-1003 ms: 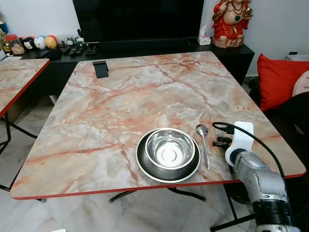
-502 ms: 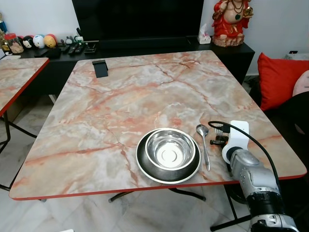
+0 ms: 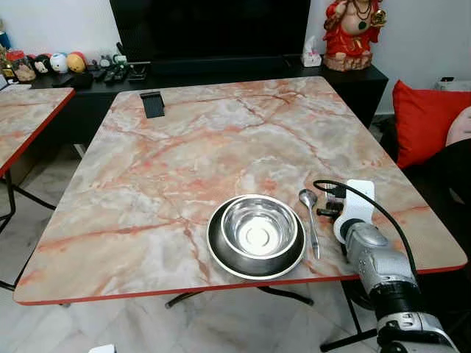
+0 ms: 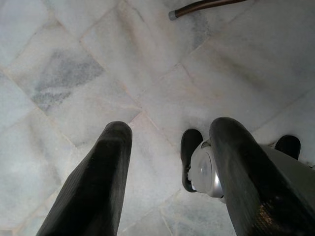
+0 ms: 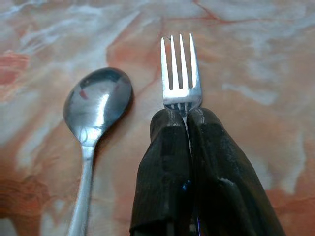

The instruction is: Setting the table

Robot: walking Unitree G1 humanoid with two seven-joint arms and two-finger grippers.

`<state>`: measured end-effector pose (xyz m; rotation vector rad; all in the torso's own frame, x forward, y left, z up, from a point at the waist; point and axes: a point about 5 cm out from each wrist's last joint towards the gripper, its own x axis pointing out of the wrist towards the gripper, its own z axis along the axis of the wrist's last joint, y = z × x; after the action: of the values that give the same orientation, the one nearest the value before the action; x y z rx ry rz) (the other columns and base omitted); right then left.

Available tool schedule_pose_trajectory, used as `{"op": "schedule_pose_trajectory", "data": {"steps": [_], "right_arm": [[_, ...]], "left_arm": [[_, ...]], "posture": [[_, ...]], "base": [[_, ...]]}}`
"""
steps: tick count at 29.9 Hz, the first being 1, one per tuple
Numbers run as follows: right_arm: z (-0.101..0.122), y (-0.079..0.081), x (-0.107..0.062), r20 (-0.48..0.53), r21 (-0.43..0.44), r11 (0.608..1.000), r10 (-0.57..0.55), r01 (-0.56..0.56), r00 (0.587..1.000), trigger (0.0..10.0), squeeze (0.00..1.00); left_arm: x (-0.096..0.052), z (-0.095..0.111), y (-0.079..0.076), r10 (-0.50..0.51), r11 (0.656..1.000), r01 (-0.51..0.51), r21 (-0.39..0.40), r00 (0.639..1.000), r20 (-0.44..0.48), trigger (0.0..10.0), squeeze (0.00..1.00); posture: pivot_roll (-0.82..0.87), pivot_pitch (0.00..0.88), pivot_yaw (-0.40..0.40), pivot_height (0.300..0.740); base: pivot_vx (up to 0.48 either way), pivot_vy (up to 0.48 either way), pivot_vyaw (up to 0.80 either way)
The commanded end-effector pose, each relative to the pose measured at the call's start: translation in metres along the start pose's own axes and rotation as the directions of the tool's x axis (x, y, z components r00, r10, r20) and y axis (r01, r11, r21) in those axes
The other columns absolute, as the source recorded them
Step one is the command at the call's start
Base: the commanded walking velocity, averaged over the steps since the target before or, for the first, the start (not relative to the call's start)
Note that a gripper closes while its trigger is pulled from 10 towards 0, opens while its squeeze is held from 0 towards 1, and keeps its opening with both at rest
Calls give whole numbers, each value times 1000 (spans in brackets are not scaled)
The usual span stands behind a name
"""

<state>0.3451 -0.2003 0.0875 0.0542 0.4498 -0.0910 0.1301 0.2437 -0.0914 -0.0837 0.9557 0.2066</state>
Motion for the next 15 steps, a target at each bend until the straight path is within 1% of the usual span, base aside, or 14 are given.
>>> {"op": "schedule_pose_trajectory", "data": {"steps": [1, 10, 15], "right_arm": [[7, 7, 3, 22, -11, 1000, 12, -11, 1000, 10000, 0], [7, 8, 7, 32, -24, 1000, 8, -8, 999, 10000, 0], [7, 6, 8, 36, -36, 999, -6, 8, 999, 10000, 0]], "left_arm": [[-1, 0, 3, 8, 1000, -8, 8, 1000, 6, 10000, 0], [-1, 1, 2, 5, 1000, -6, 7, 1000, 11, 10000, 0], [0, 1, 2, 3, 1000, -3, 8, 1000, 16, 10000, 0]], "posture": [[-95, 0, 45, 707], [-88, 0, 43, 707], [-90, 0, 46, 707]], "base": [[0, 0, 0], [0, 0, 0], [0, 0, 0]]}}
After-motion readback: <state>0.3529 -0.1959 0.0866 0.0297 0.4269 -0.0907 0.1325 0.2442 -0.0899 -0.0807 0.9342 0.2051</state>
